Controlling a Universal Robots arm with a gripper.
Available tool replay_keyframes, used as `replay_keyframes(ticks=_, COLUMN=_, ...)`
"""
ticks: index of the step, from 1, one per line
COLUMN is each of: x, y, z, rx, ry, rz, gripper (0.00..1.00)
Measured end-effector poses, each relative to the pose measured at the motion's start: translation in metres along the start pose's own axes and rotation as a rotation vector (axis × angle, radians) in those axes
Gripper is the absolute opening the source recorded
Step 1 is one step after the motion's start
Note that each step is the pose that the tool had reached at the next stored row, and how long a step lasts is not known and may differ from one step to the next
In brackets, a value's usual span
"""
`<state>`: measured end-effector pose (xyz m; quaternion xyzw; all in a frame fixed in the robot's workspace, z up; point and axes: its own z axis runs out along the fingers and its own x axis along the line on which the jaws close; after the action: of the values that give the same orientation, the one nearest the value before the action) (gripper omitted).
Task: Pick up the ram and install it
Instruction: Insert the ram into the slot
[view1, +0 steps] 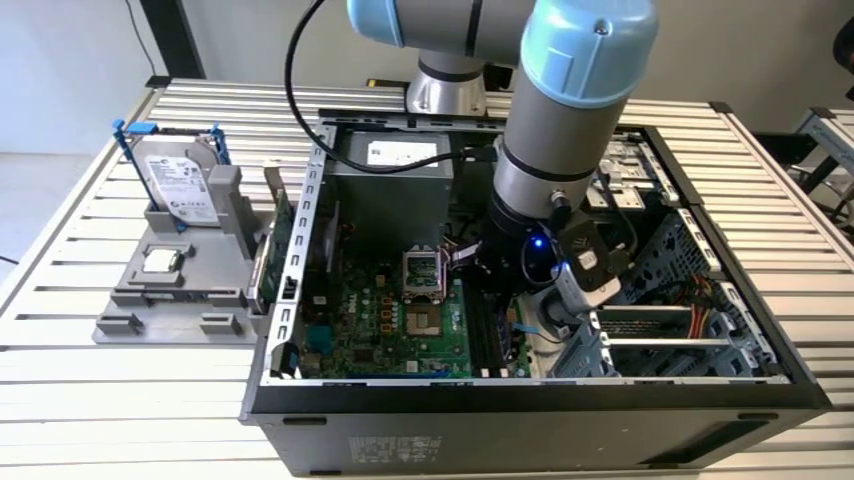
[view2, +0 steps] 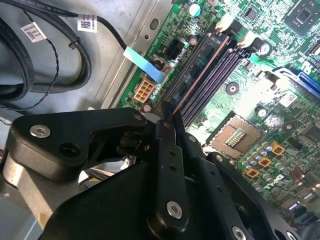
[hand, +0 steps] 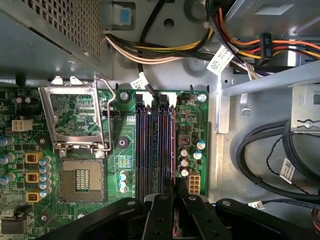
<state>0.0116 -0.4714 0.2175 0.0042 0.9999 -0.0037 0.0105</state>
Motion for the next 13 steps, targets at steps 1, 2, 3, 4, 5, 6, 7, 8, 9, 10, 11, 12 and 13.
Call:
replay_keyframes(ticks=1, x=0.0001, y=0.0000, z=0.0000, rx=0.0001, ry=0.0000, rz=0.003, gripper=0.00)
replay_keyframes(ticks=2, x=0.0002, y=0.0000, z=-0.0001, rx=0.0004, ry=0.0001, rz=0.006, gripper=0.00)
replay_keyframes(ticks=3, x=0.0003, y=0.0000, z=-0.0002, rx=0.0006, ry=0.0002, rz=0.011, gripper=0.00)
replay_keyframes(ticks=4, x=0.0004, y=0.0000, z=-0.0002, rx=0.0008, ry=0.0002, rz=0.016, gripper=0.00)
replay_keyframes(ticks=5, x=0.0004, y=0.0002, z=-0.0002, rx=0.0012, ry=0.0003, rz=0.020, gripper=0.00)
replay_keyframes(ticks=6, x=0.0004, y=0.0006, z=-0.0002, rx=0.0015, ry=0.0003, rz=0.023, gripper=0.00)
replay_keyframes(ticks=7, x=0.0004, y=0.0008, z=0.0001, rx=0.0014, ry=0.0003, rz=0.024, gripper=0.00)
replay_keyframes(ticks=8, x=0.0004, y=0.0009, z=0.0006, rx=0.0015, ry=0.0002, rz=0.024, gripper=0.00)
replay_keyframes(ticks=9, x=0.0005, y=0.0012, z=0.0014, rx=0.0020, ry=0.0003, rz=0.024, gripper=0.00)
replay_keyframes(ticks=10, x=0.0005, y=0.0015, z=0.0026, rx=0.0025, ry=0.0004, rz=0.024, gripper=0.00)
replay_keyframes(ticks=11, x=0.0005, y=0.0018, z=0.0037, rx=0.0025, ry=0.0004, rz=0.024, gripper=0.00)
replay_keyframes(ticks=12, x=0.0005, y=0.0022, z=0.0050, rx=0.0013, ry=0.0003, rz=0.024, gripper=0.00)
replay_keyframes(ticks=13, x=0.0005, y=0.0022, z=0.0058, rx=0.0015, ry=0.0003, rz=0.024, gripper=0.00)
